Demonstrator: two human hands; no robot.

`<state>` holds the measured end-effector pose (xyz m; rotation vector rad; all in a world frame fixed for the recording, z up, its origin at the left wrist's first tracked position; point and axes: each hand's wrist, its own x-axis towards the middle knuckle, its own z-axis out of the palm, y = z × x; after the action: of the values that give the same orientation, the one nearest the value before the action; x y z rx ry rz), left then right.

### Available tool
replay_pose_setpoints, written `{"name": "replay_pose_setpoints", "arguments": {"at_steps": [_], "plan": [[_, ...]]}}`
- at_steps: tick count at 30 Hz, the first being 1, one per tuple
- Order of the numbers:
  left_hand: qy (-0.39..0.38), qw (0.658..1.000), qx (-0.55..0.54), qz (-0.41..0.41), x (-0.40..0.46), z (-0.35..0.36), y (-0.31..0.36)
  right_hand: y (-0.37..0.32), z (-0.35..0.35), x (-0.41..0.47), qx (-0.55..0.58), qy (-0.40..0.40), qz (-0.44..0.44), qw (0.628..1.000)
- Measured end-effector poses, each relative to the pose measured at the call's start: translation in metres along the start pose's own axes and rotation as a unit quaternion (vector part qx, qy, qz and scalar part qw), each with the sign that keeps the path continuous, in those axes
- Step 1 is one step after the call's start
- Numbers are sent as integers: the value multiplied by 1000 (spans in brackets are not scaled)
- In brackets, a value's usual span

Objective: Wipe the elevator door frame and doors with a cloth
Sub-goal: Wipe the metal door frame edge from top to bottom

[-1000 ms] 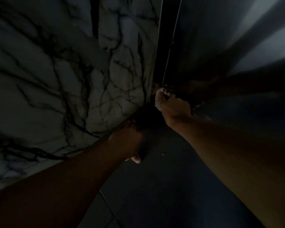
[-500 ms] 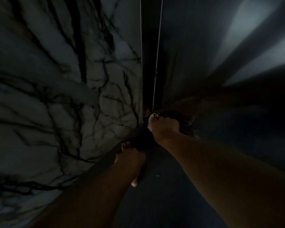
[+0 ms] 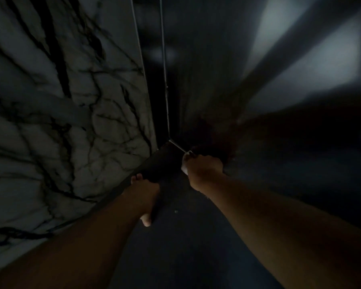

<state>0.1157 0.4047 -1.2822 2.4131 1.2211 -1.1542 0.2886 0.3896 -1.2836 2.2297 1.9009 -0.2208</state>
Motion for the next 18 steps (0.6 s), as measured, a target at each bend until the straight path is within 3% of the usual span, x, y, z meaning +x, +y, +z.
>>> {"name": "replay_pose_setpoints", "arguments": {"at_steps": [7, 9, 12, 14, 16, 18], "plan": [[25, 999, -16, -11, -4, 2, -4, 18, 21, -29, 6, 40, 27, 999], [52, 995, -78, -33, 1, -2, -1, 29, 27, -39, 16, 65, 38, 997], [116, 967, -215, -72, 12, -3, 4, 44, 30, -51, 44, 62, 43, 996], [202, 929, -298, -80, 17, 4, 7, 52, 33, -61, 56, 68, 39, 995], [275, 902, -318, -100, 14, 14, 14, 57, 36, -71, 42, 86, 25, 995], [297, 899, -308, -91, 7, 23, 30, 63, 38, -81, 36, 80, 17, 996]]}}
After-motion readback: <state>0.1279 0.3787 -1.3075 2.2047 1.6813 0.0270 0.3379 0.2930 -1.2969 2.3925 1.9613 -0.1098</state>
